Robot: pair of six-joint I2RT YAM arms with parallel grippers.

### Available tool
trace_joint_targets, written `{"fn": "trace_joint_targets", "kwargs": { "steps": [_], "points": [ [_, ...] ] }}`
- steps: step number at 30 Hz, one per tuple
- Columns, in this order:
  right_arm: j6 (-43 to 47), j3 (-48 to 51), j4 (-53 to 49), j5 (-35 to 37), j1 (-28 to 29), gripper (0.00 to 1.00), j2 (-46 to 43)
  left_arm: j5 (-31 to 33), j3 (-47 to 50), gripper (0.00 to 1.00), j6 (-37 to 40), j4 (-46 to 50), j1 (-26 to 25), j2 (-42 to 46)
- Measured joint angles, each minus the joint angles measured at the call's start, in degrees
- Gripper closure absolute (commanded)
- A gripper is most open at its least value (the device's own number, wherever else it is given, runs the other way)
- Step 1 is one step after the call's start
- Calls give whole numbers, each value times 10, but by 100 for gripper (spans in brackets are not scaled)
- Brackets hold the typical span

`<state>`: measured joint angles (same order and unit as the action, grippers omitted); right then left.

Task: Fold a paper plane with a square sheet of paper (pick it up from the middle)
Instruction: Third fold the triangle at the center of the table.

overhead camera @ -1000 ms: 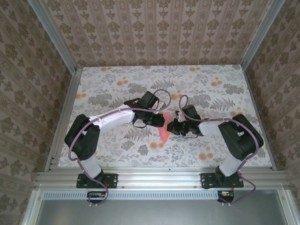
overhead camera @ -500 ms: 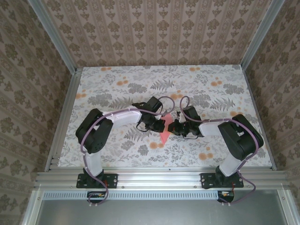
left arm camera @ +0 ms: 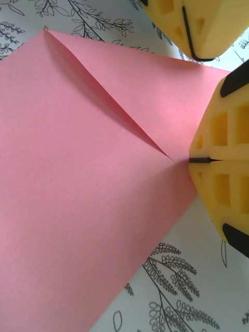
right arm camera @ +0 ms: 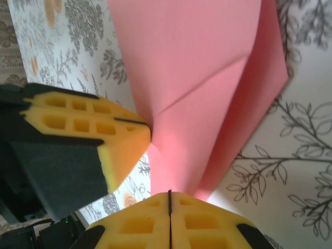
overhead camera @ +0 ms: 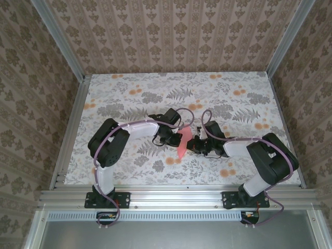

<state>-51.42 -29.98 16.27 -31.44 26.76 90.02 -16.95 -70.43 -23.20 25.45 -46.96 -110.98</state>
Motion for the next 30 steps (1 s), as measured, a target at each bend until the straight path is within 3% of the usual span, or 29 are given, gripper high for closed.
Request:
{"fn": "trace_joint_targets", "kwargs": {
  "steps": [18, 30],
  "points": [
    [-42, 5, 72, -2, 24, 92, 52, 4, -10, 100, 8, 8, 0, -7],
    [-43, 13, 52, 20, 57, 92, 10, 5, -11, 100, 8, 10, 1, -7]
  ]
}}
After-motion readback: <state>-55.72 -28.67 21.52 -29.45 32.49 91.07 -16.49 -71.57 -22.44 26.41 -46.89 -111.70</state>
